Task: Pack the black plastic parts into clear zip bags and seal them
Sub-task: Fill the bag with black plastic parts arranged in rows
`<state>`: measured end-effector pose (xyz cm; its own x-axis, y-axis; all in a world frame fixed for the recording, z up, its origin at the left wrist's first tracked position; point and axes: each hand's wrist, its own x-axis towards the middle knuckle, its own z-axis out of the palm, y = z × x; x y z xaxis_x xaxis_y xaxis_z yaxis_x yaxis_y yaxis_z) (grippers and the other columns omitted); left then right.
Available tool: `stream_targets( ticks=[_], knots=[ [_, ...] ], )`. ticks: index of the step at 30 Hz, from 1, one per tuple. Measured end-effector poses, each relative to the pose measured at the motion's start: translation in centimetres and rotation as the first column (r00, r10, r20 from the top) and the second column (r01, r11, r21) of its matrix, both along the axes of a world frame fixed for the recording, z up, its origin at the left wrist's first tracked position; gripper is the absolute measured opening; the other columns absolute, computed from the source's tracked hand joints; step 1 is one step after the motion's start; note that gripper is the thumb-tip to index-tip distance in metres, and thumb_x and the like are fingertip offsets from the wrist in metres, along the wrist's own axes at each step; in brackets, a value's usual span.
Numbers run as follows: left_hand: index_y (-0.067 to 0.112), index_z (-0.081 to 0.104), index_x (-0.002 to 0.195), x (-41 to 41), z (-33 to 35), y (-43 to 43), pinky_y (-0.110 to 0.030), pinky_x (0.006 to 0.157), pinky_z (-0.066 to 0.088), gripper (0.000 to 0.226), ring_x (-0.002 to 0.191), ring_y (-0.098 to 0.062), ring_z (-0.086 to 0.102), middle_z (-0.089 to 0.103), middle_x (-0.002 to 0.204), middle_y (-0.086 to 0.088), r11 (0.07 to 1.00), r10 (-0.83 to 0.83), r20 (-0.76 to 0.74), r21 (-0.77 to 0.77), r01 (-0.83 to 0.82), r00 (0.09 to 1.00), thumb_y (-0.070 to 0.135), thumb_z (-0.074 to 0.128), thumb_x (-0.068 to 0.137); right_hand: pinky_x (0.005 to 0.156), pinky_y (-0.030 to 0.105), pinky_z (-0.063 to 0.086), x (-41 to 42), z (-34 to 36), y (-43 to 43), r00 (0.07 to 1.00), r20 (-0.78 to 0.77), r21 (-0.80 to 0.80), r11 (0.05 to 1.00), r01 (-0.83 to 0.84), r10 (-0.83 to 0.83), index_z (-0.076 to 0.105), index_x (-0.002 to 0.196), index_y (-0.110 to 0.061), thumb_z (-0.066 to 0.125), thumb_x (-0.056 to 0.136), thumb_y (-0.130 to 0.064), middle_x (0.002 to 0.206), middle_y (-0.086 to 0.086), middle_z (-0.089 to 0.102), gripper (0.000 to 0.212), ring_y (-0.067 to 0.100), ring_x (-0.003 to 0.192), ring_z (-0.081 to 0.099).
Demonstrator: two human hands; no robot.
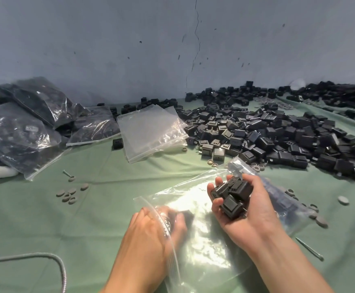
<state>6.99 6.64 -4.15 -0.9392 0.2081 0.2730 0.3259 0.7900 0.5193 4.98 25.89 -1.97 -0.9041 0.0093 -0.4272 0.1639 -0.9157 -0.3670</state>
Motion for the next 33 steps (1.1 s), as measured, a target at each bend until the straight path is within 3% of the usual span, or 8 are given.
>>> stream_targets(
  ticks=[6,10,14,20,24,29,31,33],
  knots=[
    [0.038,0.049,0.109,0.5,1.2,-0.1,-0.023,0.089,0.031,0.043,0.100,-0.008,0.047,0.053,0.099,0.021,0.989,0.071,0.002,-0.134,-0.070,0.997,0.054,0.010,0.098,0.046,0.023,0.049,-0.1,-0.1,-0.2,1.000,-0.005,-0.010,1.000,-0.008,0.008,0.064,0.097,-0.015,0.064,0.085,-0.034,0.097,0.010,0.071,0.022,0.030,0.081,0.070],
    [0.023,0.057,0.093,1.6,1.0,-1.2,-0.032,0.076,0.041,0.017,0.075,-0.014,0.048,0.043,0.074,0.014,0.972,-0.030,-0.081,-0.234,0.010,0.996,0.034,0.045,0.100,0.045,0.025,0.050,0.0,-0.3,0.1,1.000,0.019,0.000,1.000,0.013,-0.013,0.064,0.101,-0.013,0.063,0.088,-0.035,0.099,0.012,0.072,0.025,0.031,0.082,0.071],
    [0.029,0.068,0.112,1.7,1.2,-1.1,-0.032,0.085,0.048,0.049,0.095,-0.017,0.058,0.058,0.102,0.007,0.953,-0.143,-0.029,-0.274,0.130,0.989,0.049,0.027,0.092,0.046,0.026,0.050,0.2,-0.5,0.1,1.000,0.022,-0.014,1.000,0.009,-0.009,0.065,0.099,-0.013,0.061,0.088,-0.034,0.098,0.012,0.072,0.024,0.031,0.082,0.071],
    [0.036,0.051,0.124,0.1,0.6,0.3,-0.033,0.079,0.055,0.031,0.096,-0.015,0.058,0.055,0.114,0.008,0.915,-0.331,-0.049,-0.259,0.308,0.942,0.045,0.034,0.099,0.054,0.025,0.048,0.5,-0.2,0.9,0.998,0.055,-0.074,0.997,-0.034,0.038,0.066,0.104,-0.015,0.059,0.089,-0.032,0.102,0.009,0.074,0.024,0.030,0.086,0.071],
    [0.039,0.052,0.123,-2.3,-0.5,2.0,-0.025,0.080,0.052,0.027,0.099,-0.010,0.056,0.050,0.121,0.016,0.918,-0.353,-0.154,-0.248,0.310,0.923,0.044,0.044,0.097,0.055,0.024,0.050,0.4,0.2,2.0,0.998,-0.013,-0.031,0.997,0.069,-0.069,0.073,0.086,-0.007,0.054,0.091,-0.028,0.102,0.008,0.075,0.029,0.028,0.085,0.073],
    [0.027,0.065,0.111,-3.9,-1.2,4.6,-0.047,0.081,0.053,0.025,0.097,-0.028,0.058,0.060,0.111,-0.004,0.962,-0.224,-0.077,-0.174,0.208,0.972,0.034,0.052,0.092,0.054,0.024,0.053,0.2,1.0,3.2,0.994,-0.068,-0.034,0.996,0.083,-0.085,0.075,0.088,-0.008,0.053,0.093,-0.027,0.107,0.008,0.075,0.030,0.027,0.089,0.073],
    [0.020,0.067,0.116,-4.2,-0.9,5.2,-0.027,0.085,0.047,0.025,0.094,-0.012,0.055,0.059,0.109,-0.002,0.978,-0.180,-0.041,-0.117,0.174,0.983,0.026,0.057,0.093,0.058,0.027,0.059,-0.1,0.9,3.4,0.997,-0.048,-0.034,0.997,0.062,-0.064,0.078,0.086,-0.004,0.051,0.094,-0.024,0.108,0.010,0.075,0.034,0.030,0.091,0.073],
    [0.018,0.063,0.112,-3.9,-0.7,5.0,-0.006,0.069,0.041,0.022,0.077,0.004,0.051,0.058,0.095,0.006,0.974,-0.223,-0.064,-0.056,0.219,0.973,0.014,0.062,0.091,0.066,0.032,0.062,-0.4,1.1,3.5,0.998,-0.039,-0.019,0.999,0.039,-0.039,0.073,0.100,-0.004,0.051,0.095,-0.022,0.109,0.013,0.075,0.029,0.033,0.092,0.073]
  ],
)
